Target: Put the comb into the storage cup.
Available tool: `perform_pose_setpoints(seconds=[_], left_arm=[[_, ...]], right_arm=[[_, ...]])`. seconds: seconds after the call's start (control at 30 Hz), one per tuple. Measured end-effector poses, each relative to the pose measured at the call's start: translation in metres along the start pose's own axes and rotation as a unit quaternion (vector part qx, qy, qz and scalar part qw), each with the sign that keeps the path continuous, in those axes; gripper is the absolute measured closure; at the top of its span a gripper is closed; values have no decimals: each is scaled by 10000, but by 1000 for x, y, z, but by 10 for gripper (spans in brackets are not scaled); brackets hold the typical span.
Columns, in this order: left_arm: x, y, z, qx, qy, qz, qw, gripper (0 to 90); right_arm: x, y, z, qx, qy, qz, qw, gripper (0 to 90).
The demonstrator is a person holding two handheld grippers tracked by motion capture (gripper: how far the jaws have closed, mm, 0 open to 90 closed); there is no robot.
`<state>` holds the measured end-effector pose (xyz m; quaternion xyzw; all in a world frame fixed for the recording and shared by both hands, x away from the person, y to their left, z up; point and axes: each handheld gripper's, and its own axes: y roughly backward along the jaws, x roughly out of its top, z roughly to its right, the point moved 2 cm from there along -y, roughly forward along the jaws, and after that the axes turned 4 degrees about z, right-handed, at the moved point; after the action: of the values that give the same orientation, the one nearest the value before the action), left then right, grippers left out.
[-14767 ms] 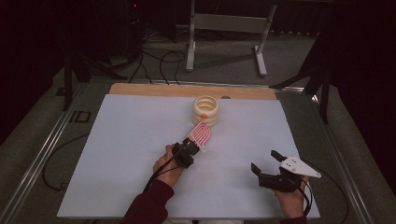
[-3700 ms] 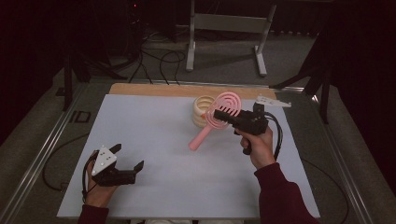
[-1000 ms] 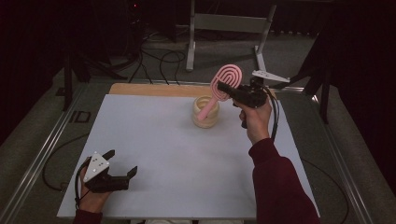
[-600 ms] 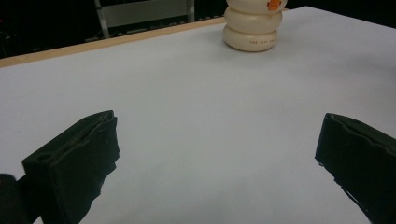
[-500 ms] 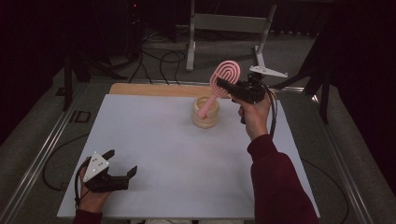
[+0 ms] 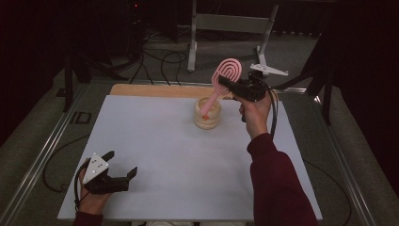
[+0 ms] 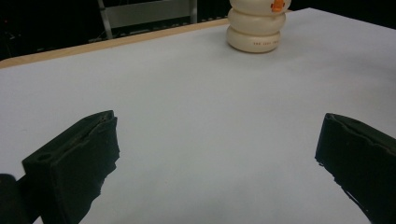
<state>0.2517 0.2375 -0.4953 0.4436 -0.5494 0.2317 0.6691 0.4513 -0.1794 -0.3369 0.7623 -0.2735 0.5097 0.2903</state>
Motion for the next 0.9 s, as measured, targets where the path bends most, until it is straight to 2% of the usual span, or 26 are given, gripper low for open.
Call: perform_pose_setpoints(seconds=[0.63, 0.9], left_arm=[[0, 0, 0, -10, 21, 3, 10000, 1], [0, 1, -1, -11, 22, 6, 10000, 1]], right_arm=[[-3, -9, 13, -288, -157, 108, 9994, 641], [-4, -12, 17, -427, -144, 113, 9989, 641]])
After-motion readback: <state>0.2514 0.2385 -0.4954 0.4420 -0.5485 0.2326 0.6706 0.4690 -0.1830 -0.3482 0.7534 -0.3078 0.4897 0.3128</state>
